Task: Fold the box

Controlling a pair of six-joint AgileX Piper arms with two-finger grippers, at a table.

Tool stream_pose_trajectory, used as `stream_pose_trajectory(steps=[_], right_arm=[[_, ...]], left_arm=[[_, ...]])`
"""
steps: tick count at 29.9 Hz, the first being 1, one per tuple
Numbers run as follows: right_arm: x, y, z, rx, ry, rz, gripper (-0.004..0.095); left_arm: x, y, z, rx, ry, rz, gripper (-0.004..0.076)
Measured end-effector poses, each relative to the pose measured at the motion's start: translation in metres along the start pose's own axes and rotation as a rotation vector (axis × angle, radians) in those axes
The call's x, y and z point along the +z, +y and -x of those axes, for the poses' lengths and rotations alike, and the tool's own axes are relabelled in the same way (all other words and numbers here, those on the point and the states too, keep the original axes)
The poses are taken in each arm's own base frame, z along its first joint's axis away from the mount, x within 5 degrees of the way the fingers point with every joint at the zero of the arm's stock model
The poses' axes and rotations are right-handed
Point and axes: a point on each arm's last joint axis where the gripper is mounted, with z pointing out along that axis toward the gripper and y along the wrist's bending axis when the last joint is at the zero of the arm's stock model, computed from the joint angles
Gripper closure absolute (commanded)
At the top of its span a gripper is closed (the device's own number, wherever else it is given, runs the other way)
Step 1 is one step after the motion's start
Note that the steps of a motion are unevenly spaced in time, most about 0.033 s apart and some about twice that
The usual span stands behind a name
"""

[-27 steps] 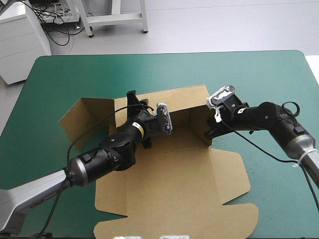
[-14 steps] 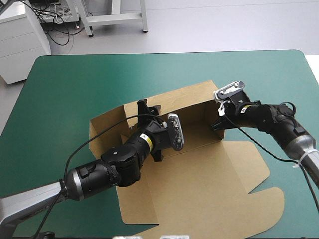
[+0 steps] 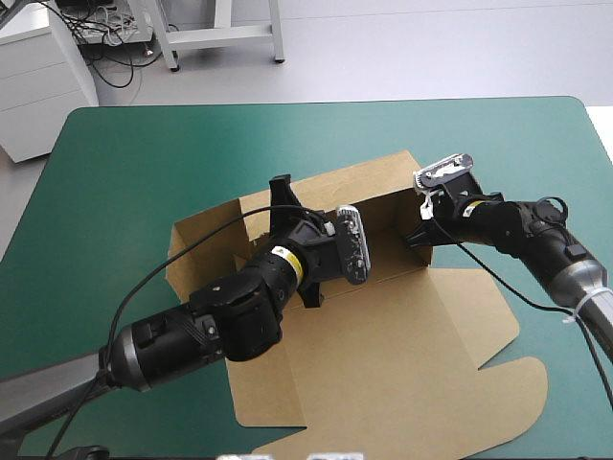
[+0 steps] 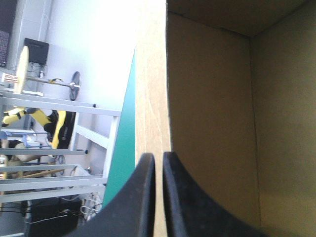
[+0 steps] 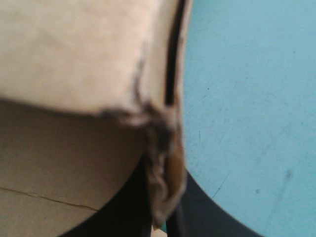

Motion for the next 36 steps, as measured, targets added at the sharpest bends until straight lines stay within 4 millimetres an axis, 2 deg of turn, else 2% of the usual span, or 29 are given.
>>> stream_pose_trajectory(steps=[4,9,13,17,22,30,36], right_arm=[[0.0,0.0,0.0,0.0,-0.002,-0.001,0.093],[0.0,0.0,0.0,0.003,-0.003,-0.002,0.0931],[0.0,0.0,0.0,0.003,-0.004,-0.002,0.0931],[0.0,0.0,0.0,0.003,-0.004,-0.003,0.0931],[0.0,0.0,0.0,0.01,0.009,0.002,0.0931],[-0.016,0.001,0.013,0.035,0.068,0.029,0.0931],[-0.038,-0.004,0.029,0.084,0.137,-0.005,0.0931]], left_arm=[[-0.005,0.023,-0.002,-0.084,0.009,-0.091,0.0729],[-0.006,0.062,-0.018,-0.229,0.012,-0.173,0.073],[-0.003,0.095,-0.048,-0.387,0.058,-0.206,0.073],[0.0,0.115,-0.086,-0.549,0.145,-0.221,0.073],[-0.016,0.14,-0.129,-0.742,0.184,-0.166,0.073],[-0.063,0.157,-0.167,-0.869,0.228,-0.025,0.073],[-0.075,0.159,-0.188,-0.921,0.263,0.059,0.073]])
